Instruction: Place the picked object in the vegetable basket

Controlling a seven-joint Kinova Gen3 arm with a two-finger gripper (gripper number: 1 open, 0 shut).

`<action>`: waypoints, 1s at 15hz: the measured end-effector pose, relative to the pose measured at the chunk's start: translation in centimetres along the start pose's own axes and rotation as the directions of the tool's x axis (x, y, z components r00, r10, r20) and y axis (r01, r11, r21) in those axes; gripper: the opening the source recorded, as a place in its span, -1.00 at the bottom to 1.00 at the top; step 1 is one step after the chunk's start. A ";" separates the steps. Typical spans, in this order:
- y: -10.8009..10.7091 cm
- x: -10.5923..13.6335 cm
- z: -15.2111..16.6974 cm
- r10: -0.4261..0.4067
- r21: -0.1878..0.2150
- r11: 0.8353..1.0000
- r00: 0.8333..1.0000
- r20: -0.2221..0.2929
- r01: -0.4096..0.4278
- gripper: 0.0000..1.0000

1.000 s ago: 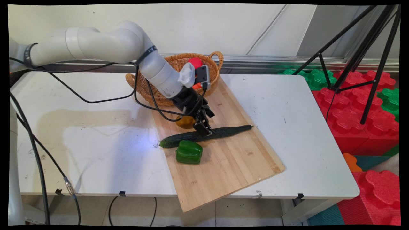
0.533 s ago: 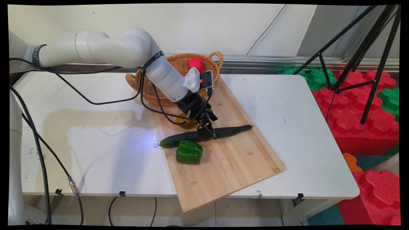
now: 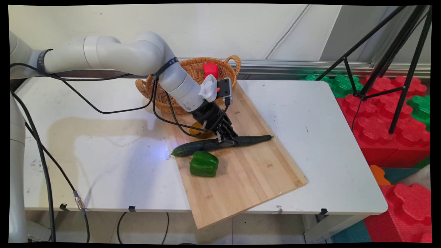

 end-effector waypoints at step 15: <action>1.3 0.2 -7.8 -0.077 0.025 0.996 0.990 -0.119 0.080 -1.00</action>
